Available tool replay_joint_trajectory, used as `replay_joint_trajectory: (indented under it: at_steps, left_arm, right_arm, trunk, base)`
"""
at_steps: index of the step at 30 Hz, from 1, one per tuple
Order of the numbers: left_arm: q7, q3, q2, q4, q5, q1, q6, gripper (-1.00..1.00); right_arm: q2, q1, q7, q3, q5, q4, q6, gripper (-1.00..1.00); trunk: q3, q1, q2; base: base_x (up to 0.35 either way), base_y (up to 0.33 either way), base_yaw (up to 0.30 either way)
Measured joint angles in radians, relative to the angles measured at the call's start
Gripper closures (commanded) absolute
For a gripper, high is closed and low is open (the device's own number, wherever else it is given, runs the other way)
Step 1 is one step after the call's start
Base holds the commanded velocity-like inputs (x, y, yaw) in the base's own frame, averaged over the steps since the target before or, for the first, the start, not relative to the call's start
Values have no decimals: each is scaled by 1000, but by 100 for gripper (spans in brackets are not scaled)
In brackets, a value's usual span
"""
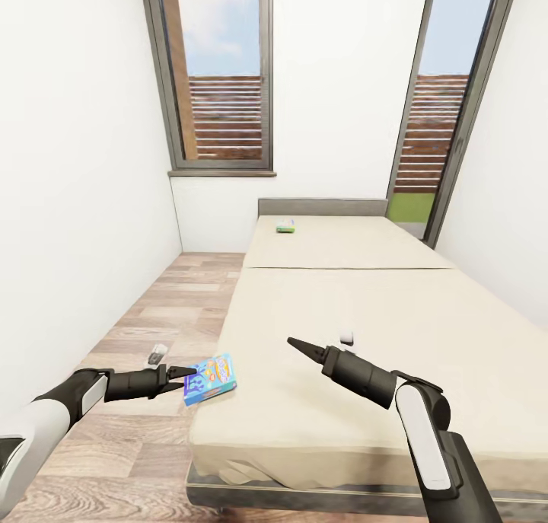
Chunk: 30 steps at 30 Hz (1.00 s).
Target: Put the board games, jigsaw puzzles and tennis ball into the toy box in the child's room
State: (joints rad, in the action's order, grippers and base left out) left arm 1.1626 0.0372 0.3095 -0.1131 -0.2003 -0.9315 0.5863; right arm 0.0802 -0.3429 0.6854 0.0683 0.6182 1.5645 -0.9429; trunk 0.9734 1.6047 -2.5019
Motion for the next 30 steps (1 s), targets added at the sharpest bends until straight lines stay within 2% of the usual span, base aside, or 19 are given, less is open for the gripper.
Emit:
replay_joint_trajectory:
  at_steps: [30]
  left_arm:
    - [0, 0, 0, 0, 0, 0, 0, -100]
  right_arm:
    - [0, 0, -1, -2, -1, 0, 0, -100]
  trunk:
    - [0, 0, 0]
  base:
    - [0, -17, 0]
